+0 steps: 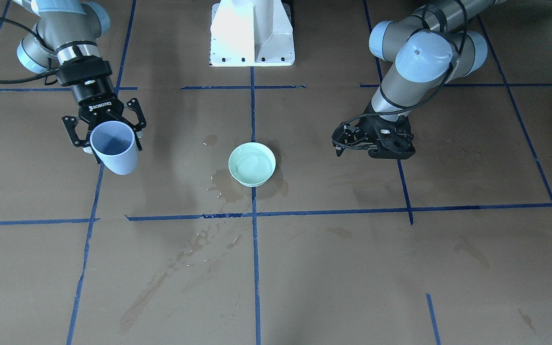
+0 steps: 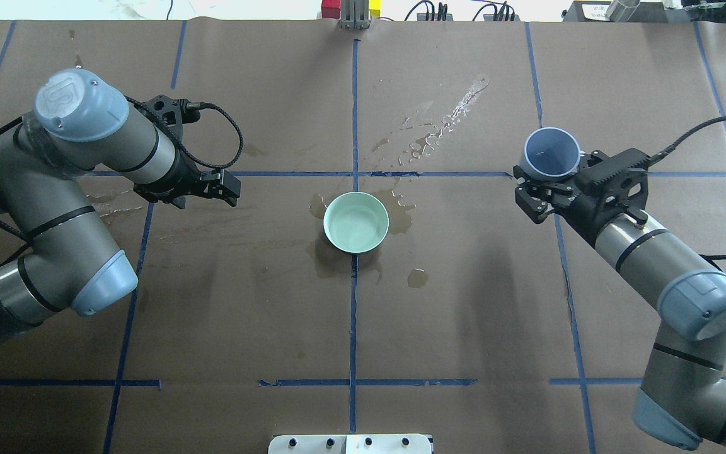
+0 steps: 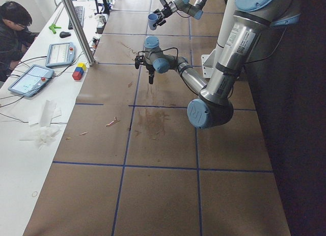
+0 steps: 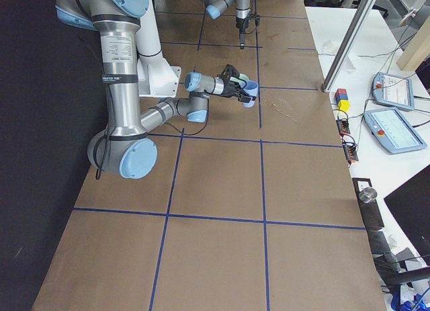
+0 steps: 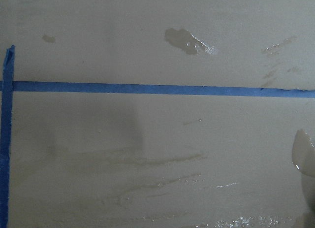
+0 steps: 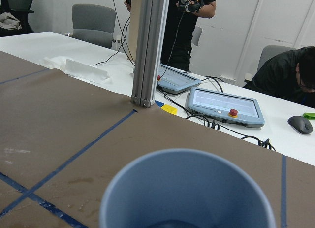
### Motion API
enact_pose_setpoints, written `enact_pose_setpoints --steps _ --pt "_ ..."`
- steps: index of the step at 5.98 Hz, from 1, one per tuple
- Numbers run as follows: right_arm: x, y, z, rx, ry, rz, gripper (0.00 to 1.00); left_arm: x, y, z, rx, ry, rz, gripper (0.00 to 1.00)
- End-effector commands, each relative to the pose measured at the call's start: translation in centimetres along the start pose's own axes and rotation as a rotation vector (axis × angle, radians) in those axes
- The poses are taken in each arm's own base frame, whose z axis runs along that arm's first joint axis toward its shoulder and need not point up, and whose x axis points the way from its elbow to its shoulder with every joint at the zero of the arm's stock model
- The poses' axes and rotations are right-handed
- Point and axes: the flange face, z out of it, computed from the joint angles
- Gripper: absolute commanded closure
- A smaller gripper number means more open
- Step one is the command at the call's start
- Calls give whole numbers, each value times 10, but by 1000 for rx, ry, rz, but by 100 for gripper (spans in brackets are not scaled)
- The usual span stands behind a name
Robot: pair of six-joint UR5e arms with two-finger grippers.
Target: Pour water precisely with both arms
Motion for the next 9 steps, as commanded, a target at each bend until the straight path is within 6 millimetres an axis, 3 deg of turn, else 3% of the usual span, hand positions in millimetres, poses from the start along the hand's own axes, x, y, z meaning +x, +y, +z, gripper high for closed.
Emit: enact_pose_setpoints --steps 1,3,5,6,9 --pt "-42 -34 26 -57 60 -57 100 3 0 -1 0 2 1 0" --pt "-102 -38 35 -101 177 -240 100 2 0 -1 1 2 -2 0" --pt "-151 -30 30 -136 248 -391 100 3 0 -1 -1 3 -1 0" --pt "-170 -31 38 -162 277 -439 100 3 1 -1 -1 4 0 0" --pt "-196 -16 71 -191 324 -543 100 3 1 -1 -2 5 -2 0"
